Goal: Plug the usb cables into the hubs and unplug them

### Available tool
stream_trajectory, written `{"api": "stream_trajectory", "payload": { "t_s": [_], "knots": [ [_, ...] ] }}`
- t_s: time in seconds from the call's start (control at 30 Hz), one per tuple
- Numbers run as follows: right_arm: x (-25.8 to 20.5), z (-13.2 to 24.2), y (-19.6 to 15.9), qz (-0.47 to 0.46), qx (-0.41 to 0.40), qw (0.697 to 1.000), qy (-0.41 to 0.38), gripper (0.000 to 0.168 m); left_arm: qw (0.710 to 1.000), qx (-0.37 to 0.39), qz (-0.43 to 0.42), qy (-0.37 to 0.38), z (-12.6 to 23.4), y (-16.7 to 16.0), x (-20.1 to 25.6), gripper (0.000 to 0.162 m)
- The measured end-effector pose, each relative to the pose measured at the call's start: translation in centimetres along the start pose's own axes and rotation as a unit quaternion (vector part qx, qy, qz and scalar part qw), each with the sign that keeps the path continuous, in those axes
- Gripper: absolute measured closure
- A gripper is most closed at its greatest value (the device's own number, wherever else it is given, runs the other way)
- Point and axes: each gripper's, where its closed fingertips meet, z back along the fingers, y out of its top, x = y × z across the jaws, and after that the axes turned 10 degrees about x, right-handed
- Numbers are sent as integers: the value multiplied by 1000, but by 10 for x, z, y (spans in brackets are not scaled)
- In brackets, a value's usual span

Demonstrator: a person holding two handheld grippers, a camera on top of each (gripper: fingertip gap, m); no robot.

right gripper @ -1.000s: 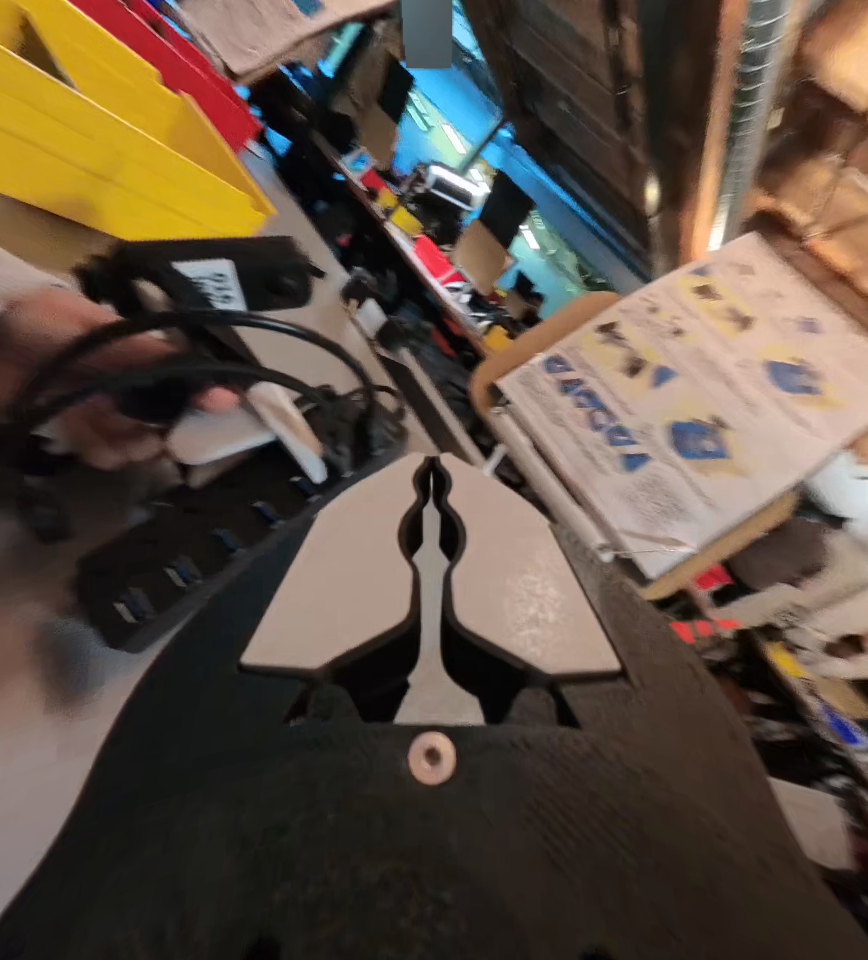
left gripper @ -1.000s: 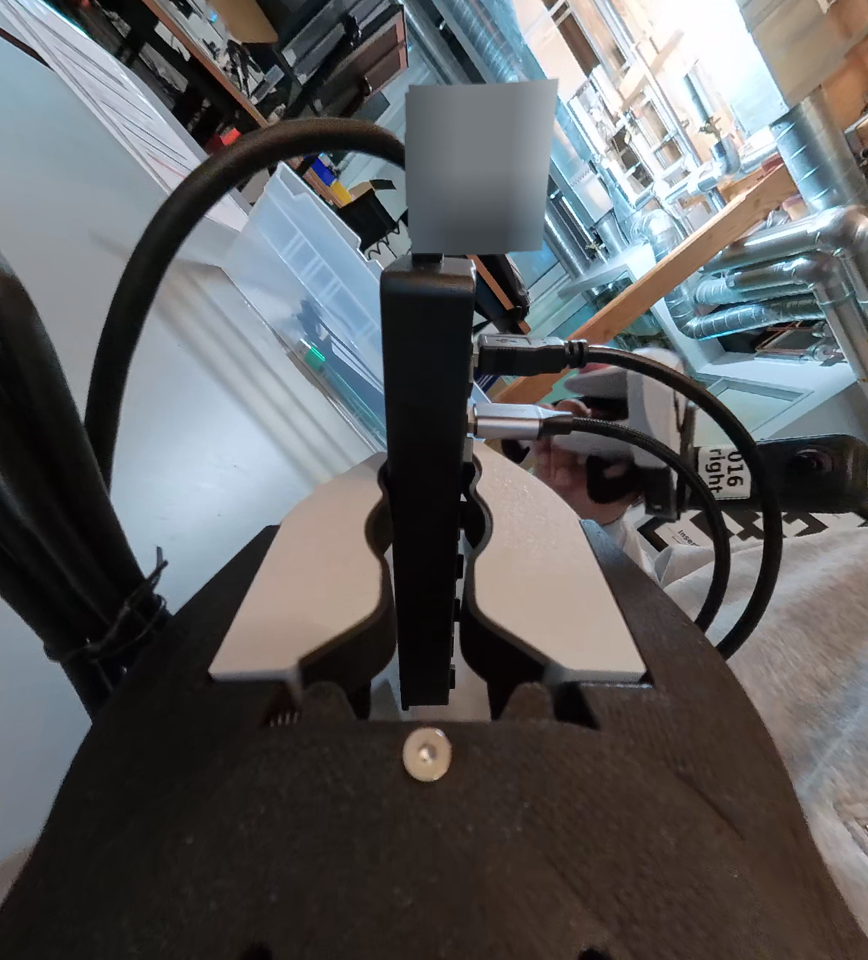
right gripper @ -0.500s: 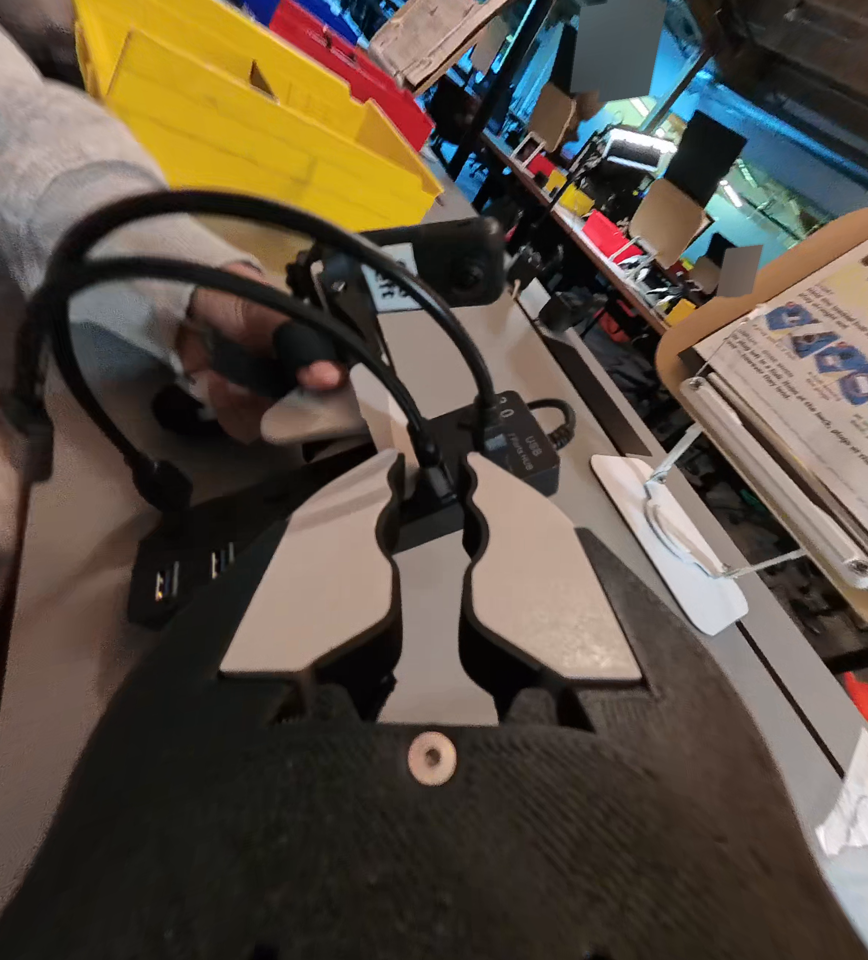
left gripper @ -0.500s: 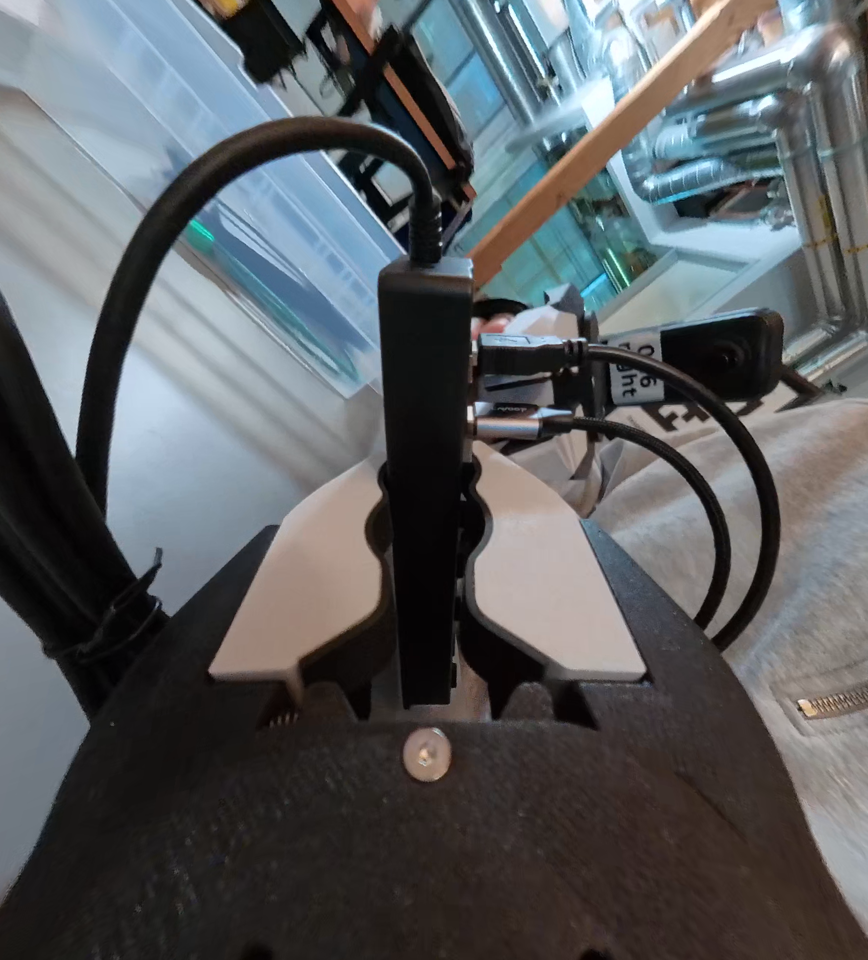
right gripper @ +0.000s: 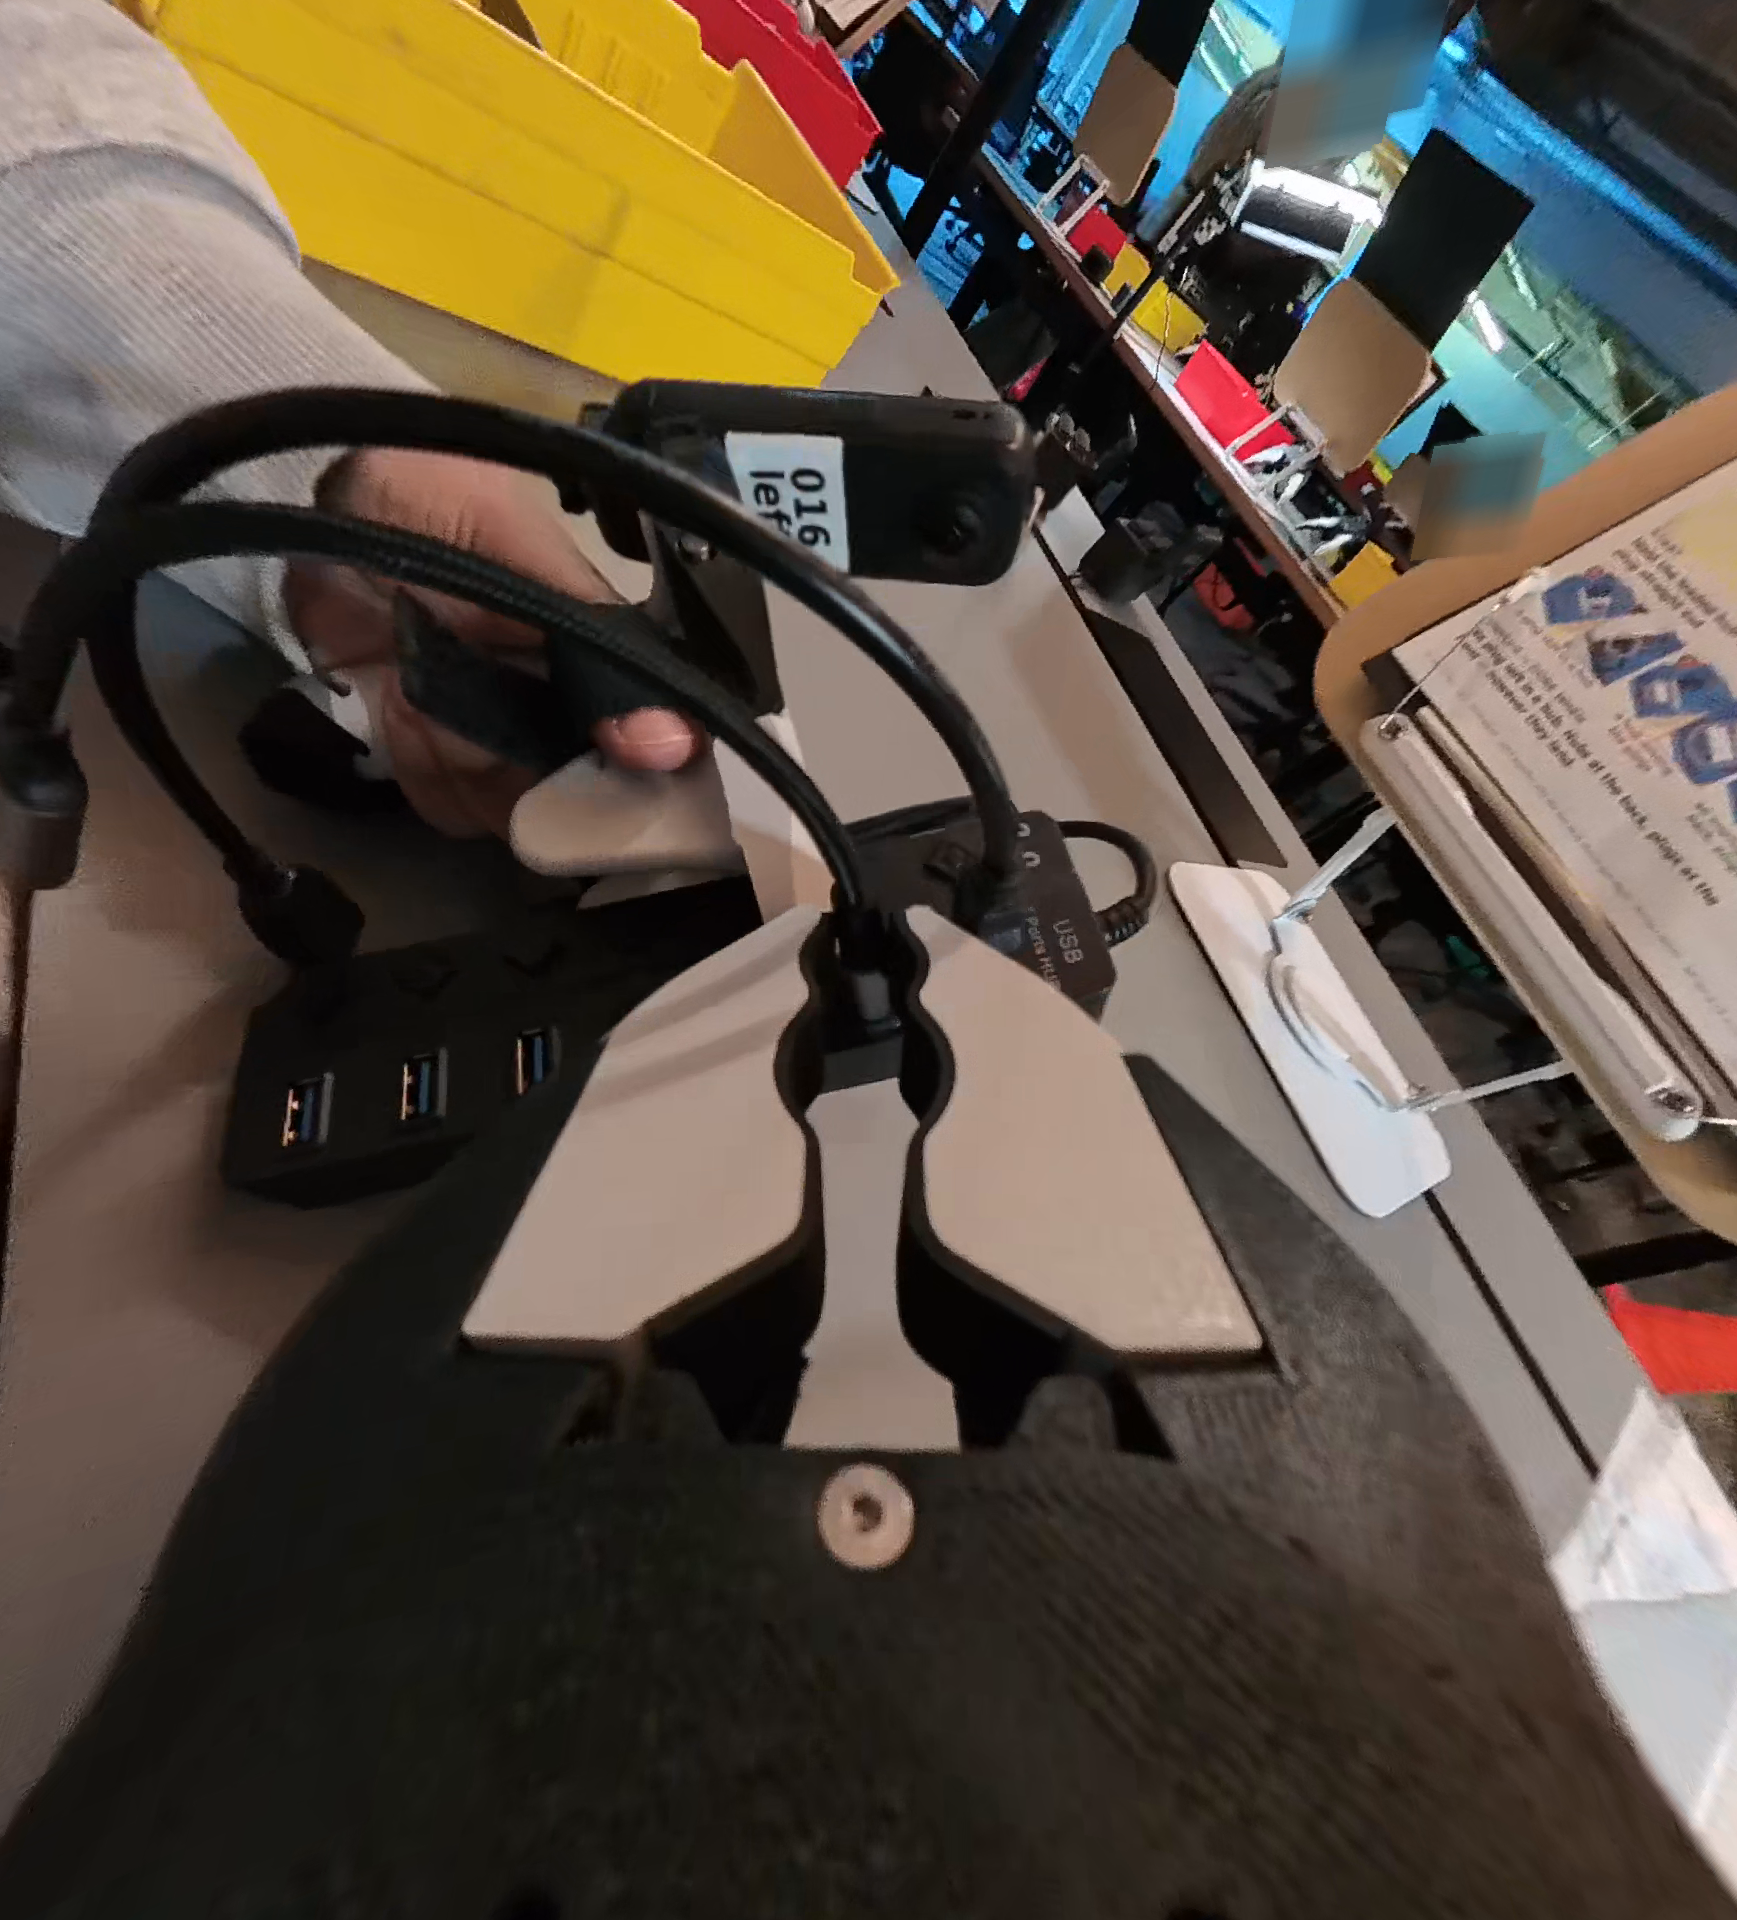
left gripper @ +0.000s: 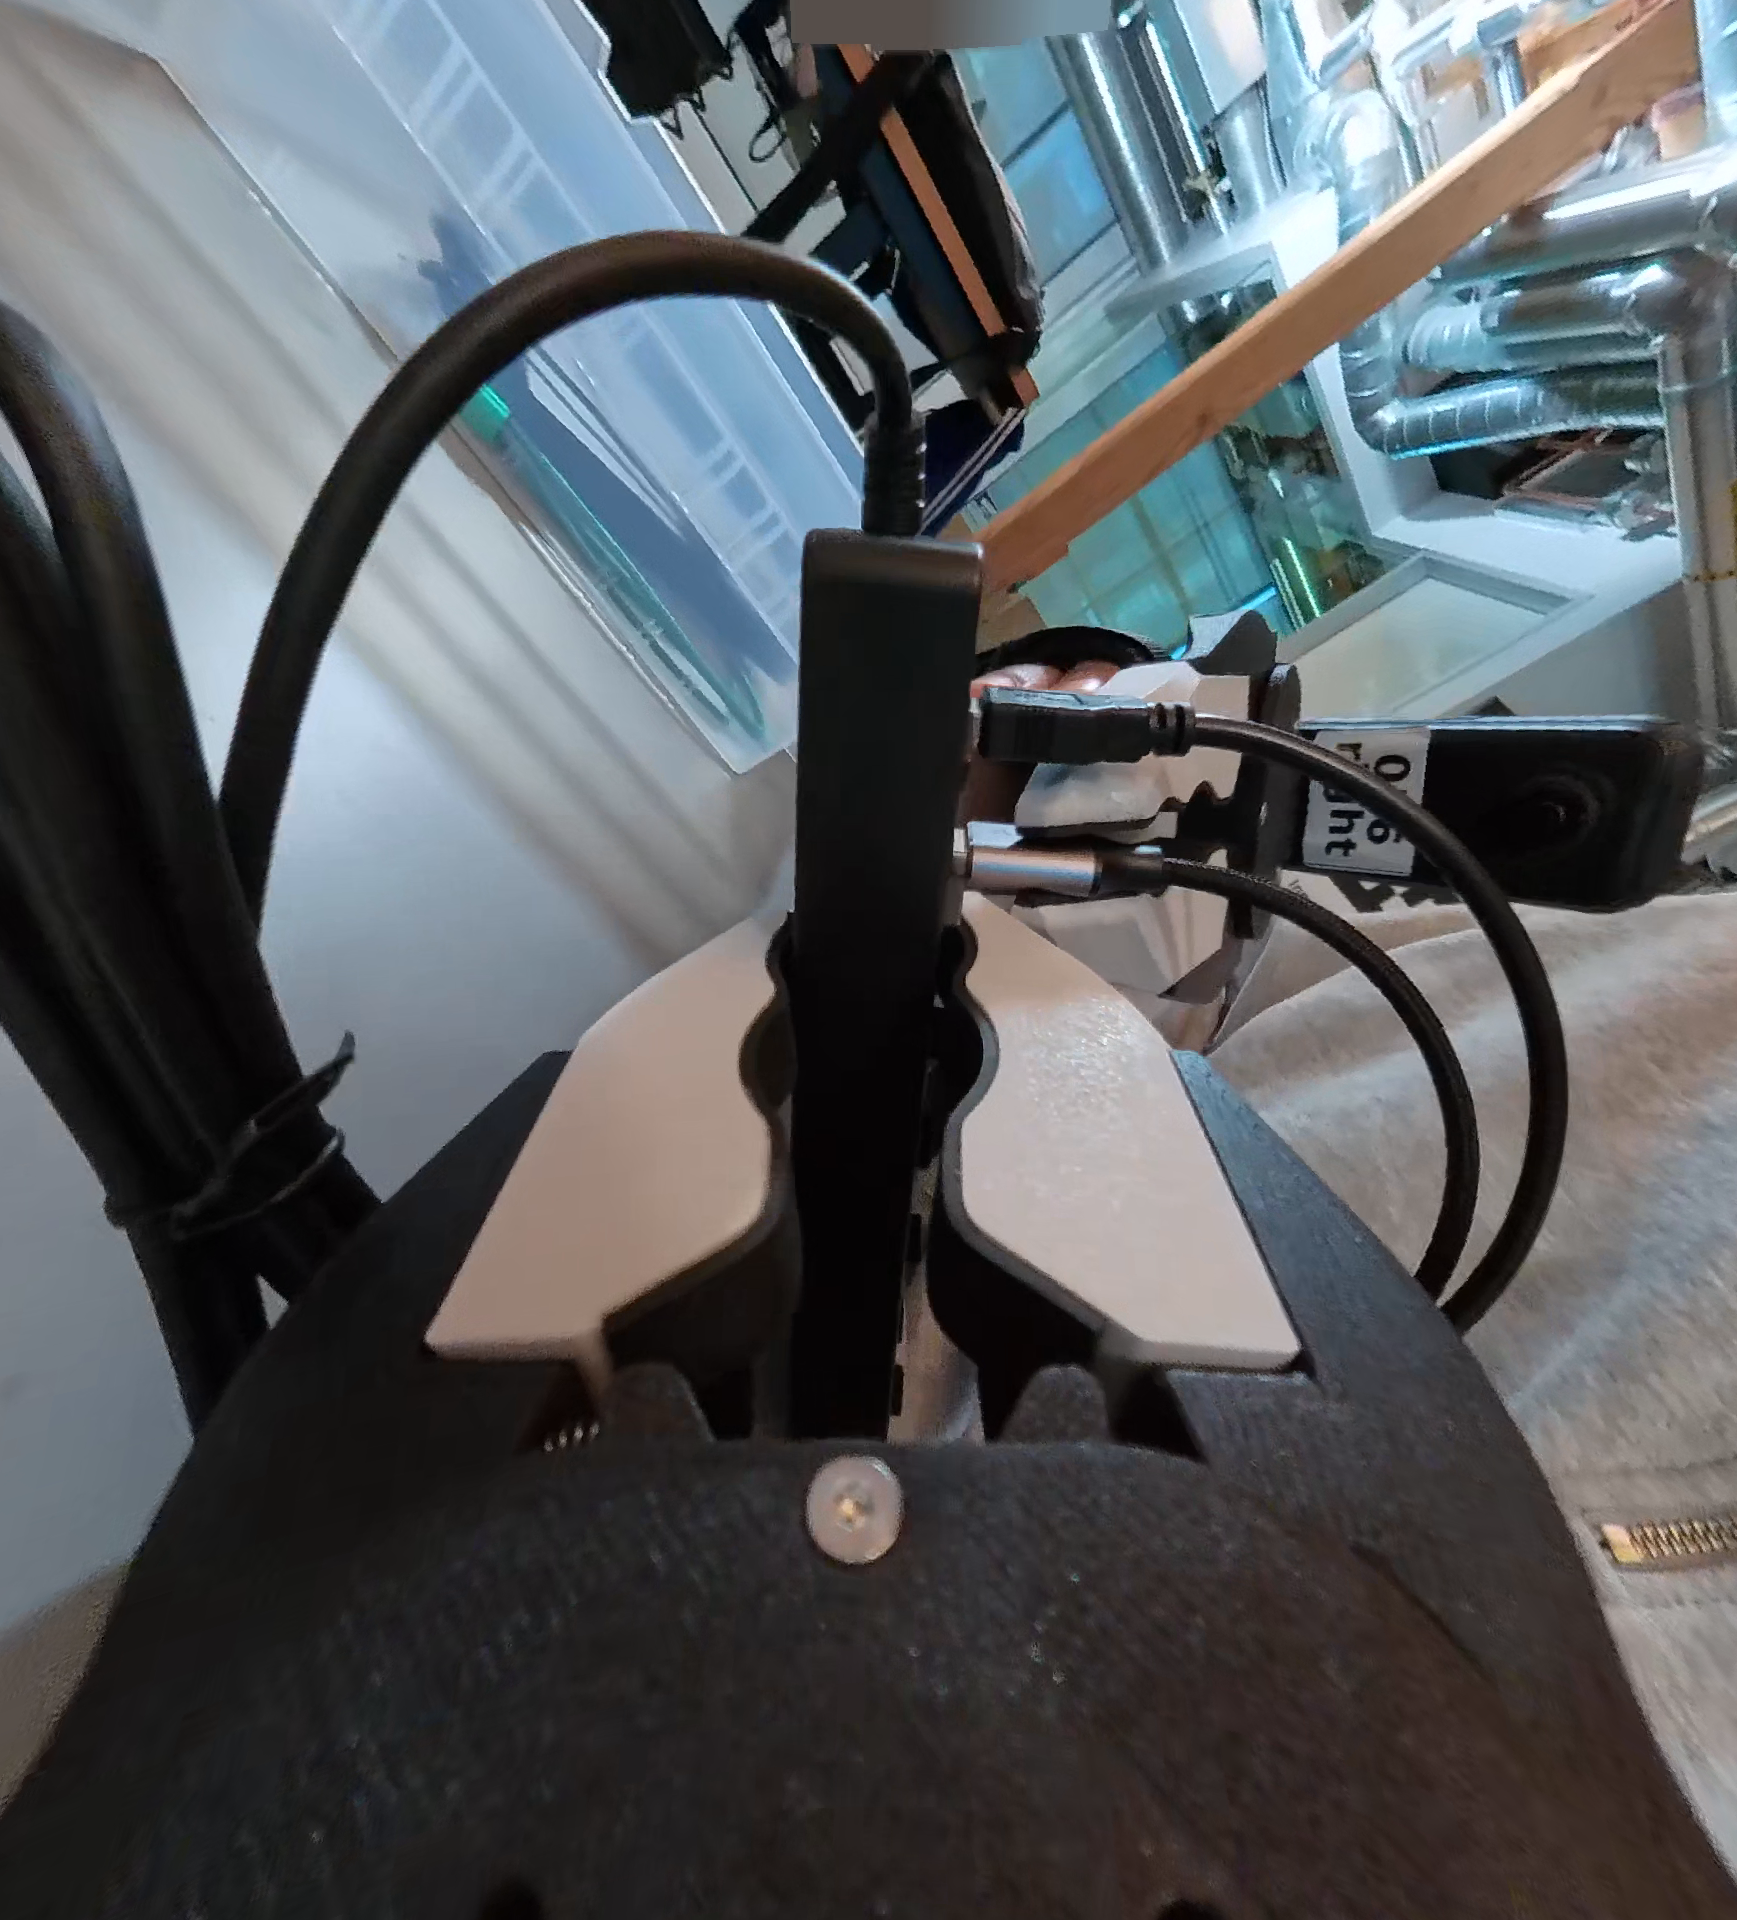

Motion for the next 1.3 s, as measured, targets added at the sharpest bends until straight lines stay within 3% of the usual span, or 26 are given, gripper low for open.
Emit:
{"api": "stream_trajectory", "payload": {
  "t_s": [0.4,0.6,0.8,0.93,0.97,1.0,1.03,1.07,1.1,1.13,1.2,1.3],
  "knots": [
    [9,2,6,-141,35,989,-1,158,1000,22,18,4,-2,6,5,138],
    [5,1,4,-29,-8,999,-23,158,999,24,22,17,-1,6,2,137],
    [13,2,11,-160,45,986,-17,158,999,34,7,14,-1,11,7,138],
    [11,1,11,-129,37,991,-19,158,999,35,24,12,-1,11,6,138],
    [9,3,20,-107,57,992,-17,159,998,35,19,50,1,10,-6,138],
    [9,9,51,-129,132,983,-11,160,992,55,9,113,9,13,-34,136],
    [10,13,73,-170,163,972,-6,160,989,98,83,75,15,29,-28,138],
    [14,13,69,-134,132,982,-30,159,988,120,90,43,20,41,-13,137],
    [19,13,56,-68,94,991,-64,160,993,109,37,38,21,45,0,137],
    [19,14,48,-63,84,992,-67,160,994,92,-15,52,20,43,6,137],
    [24,17,51,-128,121,983,-55,160,992,74,-59,87,19,38,-4,138],
    [37,20,44,-166,133,975,-68,160,993,96,7,63,21,37,-12,137]
  ]
}}
